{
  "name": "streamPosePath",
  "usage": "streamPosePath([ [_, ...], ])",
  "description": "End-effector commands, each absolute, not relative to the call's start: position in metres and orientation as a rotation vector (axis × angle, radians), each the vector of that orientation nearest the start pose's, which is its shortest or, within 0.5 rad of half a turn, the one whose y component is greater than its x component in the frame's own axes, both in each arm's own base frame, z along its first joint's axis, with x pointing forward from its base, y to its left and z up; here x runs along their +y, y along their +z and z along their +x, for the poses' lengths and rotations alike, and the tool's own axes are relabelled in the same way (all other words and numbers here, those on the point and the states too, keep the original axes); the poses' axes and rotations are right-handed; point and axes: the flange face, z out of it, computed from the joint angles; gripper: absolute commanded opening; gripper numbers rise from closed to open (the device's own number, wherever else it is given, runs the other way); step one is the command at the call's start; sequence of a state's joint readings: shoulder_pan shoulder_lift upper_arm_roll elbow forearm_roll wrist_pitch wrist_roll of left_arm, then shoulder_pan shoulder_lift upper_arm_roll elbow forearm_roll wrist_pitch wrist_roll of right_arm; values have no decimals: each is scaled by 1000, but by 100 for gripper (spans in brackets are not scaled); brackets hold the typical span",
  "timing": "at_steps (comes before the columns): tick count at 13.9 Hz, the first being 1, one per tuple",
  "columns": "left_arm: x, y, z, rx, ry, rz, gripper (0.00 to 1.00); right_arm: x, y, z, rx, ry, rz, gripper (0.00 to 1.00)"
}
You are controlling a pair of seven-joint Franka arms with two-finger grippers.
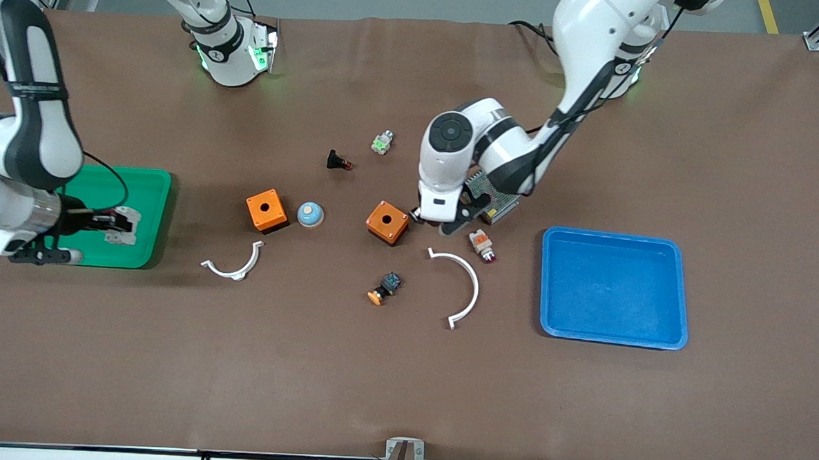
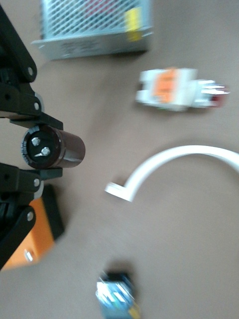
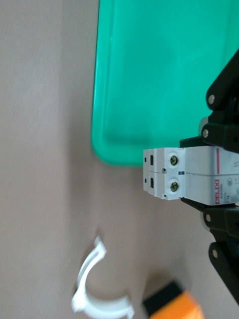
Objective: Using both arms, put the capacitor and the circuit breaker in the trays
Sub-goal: 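Carry the breaker into the green tray while the left gripper carries the capacitor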
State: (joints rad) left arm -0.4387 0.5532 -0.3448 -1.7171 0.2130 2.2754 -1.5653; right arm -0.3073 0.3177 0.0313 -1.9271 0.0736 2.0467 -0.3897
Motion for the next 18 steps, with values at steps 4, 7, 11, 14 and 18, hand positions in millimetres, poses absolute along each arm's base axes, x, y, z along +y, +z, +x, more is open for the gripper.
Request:
streamPosePath([
  [4, -294, 325, 584, -797, 43, -2949, 0, -215, 234, 506, -345, 54, -3040, 4],
  [7, -193, 307, 615, -687, 118, -2955, 0, -215, 231, 508, -349, 49, -3041, 45],
  [11, -104, 274, 633, -574, 161, -2931, 15, -218, 237, 512, -355, 34, -3045, 100],
  [14, -95, 280, 637, -540, 149, -2942, 100, -209, 283, 528, -603, 40, -2989, 100],
  [18, -87, 366, 647, -489, -41, -2963, 100, -175, 392, 560, -485, 128, -2975, 100],
])
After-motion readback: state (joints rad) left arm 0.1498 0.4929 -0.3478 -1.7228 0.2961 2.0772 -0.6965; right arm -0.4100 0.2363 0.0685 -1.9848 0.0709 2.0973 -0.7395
